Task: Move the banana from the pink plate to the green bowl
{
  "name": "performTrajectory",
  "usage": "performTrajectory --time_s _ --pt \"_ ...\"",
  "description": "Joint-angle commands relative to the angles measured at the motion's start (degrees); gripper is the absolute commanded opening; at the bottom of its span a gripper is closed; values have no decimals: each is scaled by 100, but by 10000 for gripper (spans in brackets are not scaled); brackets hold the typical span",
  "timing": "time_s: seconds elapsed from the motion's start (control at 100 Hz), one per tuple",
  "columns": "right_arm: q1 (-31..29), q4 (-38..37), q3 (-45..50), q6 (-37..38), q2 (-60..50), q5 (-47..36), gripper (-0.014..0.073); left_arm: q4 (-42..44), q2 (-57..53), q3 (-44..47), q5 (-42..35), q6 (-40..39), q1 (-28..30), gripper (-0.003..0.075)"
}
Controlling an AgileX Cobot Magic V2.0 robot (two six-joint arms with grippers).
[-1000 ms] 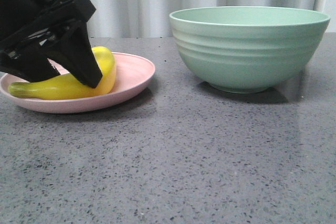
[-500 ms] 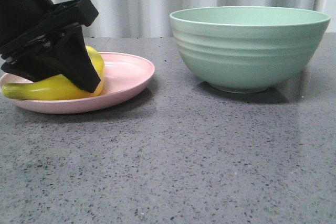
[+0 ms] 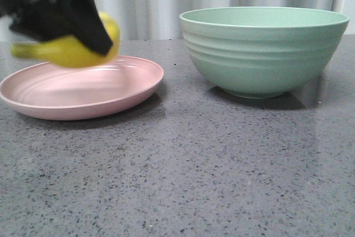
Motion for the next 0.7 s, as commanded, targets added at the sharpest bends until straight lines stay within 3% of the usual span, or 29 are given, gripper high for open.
performTrajectory --time_s 0.0,0.11,0.38,0.56,0.69 --pt "225 -64 -453 -79 253 -78 -68 -138 -438 -470 147 404 -40 -19" --pt "570 -16 -859 -242 555 363 -21 -183 -757 -749 591 920 -44 -19" --pt "1659 868 -2062 -825 1513 1058 237 -205 -1409 -815 1196 2656 -686 -19" --pt "2363 1168 -2882 -833 2222 1212 313 -205 -1393 -815 1415 3062 -1355 -19" --pt "2710 1619 -3285 -833 2637 1146 320 -205 -1282 -815 1378 3159 -1760 -19"
